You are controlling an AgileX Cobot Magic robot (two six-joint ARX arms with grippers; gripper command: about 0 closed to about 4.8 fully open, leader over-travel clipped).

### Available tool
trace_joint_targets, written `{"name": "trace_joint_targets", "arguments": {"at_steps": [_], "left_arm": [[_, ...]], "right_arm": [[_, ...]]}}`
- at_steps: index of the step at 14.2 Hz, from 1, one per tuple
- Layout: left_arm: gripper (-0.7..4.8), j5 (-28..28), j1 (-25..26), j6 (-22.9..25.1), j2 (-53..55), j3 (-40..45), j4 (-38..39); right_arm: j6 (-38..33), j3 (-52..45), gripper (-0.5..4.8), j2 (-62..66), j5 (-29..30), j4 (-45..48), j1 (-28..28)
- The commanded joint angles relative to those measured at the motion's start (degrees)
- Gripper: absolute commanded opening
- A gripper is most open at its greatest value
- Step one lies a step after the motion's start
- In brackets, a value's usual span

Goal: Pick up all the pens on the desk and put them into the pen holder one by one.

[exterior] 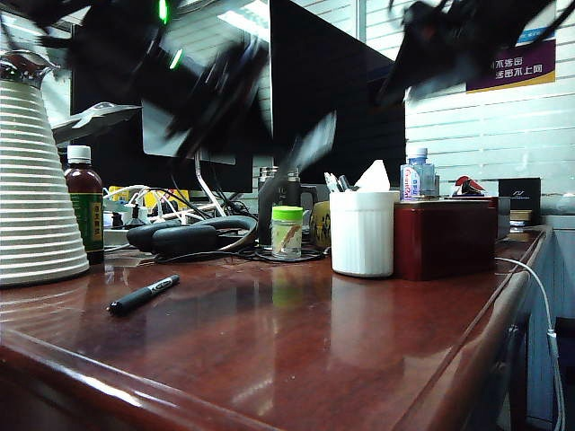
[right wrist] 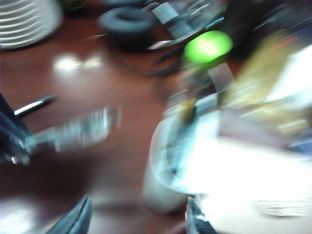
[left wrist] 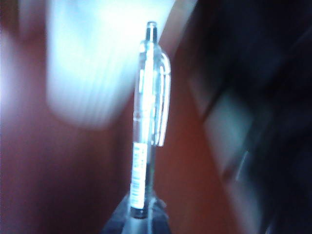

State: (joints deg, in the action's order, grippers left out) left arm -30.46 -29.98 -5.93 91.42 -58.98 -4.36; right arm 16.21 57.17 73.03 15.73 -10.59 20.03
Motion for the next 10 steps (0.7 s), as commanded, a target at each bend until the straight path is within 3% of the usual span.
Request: {"name": "trace_joint_targets", "arguments": {"at_steps": [1, 3, 5, 7, 10], "left_arm": [[-0.06, 5.35, -0.07, -5.49, 0.26, -0.24, -25.57], [-0.06, 6.03, -0.07, -6.73, 4.48, -0.26, -42.25], [-0.06, 6.27, -0.09, -17.62, 12.57, -1.14, -55.84], [-0.06, 6.47, -0.46, -25.70, 20.35, -4.63, -63.34], [-0.06, 8.68, -3.04, -26.03, 28.50, -12.50, -66.42]], "right_arm": [[0.46, 0.22, 2.52, -4.02, -0.63, 1.42, -3.08], [0.52, 0.22, 2.52, -5.38, -0.61, 2.14, -5.49], [0.52, 0.22, 2.52, -5.40, -0.55, 3.74, -7.65], [0.52, 0.20, 2.52, -5.40, -0.37, 6.97, -8.87], [0.52, 0.17, 2.52, -5.29, -0.46, 8.02, -9.90]]}}
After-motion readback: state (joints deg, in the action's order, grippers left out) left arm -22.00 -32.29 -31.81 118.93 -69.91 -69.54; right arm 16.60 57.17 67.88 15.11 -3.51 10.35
